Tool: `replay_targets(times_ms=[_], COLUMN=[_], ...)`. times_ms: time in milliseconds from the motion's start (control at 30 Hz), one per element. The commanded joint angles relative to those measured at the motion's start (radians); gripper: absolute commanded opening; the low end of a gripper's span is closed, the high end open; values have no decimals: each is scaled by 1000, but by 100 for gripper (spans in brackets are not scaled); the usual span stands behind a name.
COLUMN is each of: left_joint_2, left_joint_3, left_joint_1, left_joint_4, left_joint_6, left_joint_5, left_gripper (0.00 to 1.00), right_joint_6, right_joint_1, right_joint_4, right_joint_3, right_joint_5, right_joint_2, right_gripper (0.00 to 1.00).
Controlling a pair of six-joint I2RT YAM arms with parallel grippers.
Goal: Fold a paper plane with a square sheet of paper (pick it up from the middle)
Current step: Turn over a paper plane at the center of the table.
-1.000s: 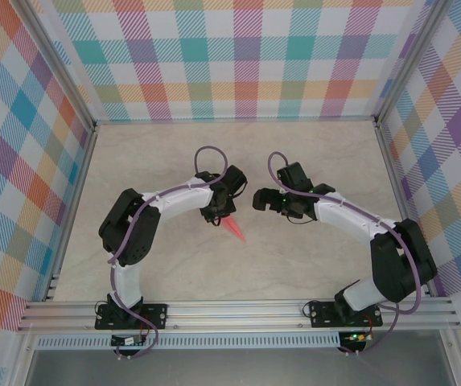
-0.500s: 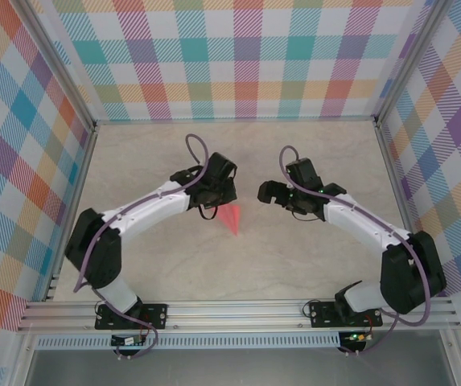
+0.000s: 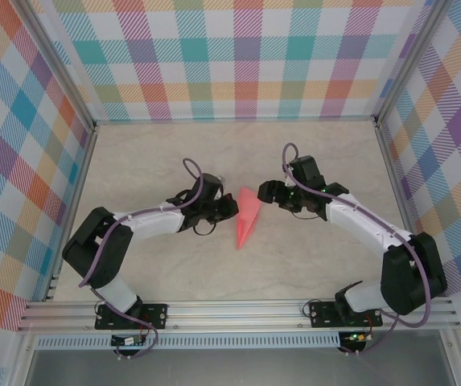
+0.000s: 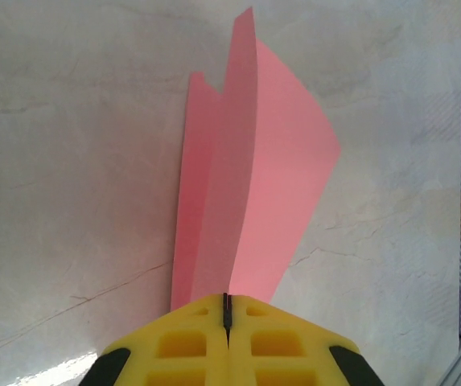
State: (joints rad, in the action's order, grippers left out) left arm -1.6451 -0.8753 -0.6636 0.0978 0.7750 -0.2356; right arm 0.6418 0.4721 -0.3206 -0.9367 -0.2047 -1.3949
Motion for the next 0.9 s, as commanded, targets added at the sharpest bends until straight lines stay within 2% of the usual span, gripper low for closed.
replay_targets(times_ms=[0,133,300,433,633,867], left_joint_2=[6,47,117,143,125,116], left_joint_3=[66,157,234,254,263,269], left_joint_1=[12,13,15,15,15,15], left_joint_4=[146,170,167,163,166,154], left_joint_6=[30,60,94,98,101,104], left_joint_5=[-17,54,145,166,164,177], left_gripper=[0,0,0,0,0,0], right_joint_6=[3,16,29,12,-4,-36], right_joint_1=[17,67,143,202,264,280], right_joint_4=[37,27,6,-39,-72,-110], right_joint_3=[-9,-34,-60,-91,-106,-134], right_joint_5=[-100,-81,-19,35,70,115], right_joint_2=[-51,-116,-177,-220,-255,-300], right_gripper=[64,54,51,48,47,51])
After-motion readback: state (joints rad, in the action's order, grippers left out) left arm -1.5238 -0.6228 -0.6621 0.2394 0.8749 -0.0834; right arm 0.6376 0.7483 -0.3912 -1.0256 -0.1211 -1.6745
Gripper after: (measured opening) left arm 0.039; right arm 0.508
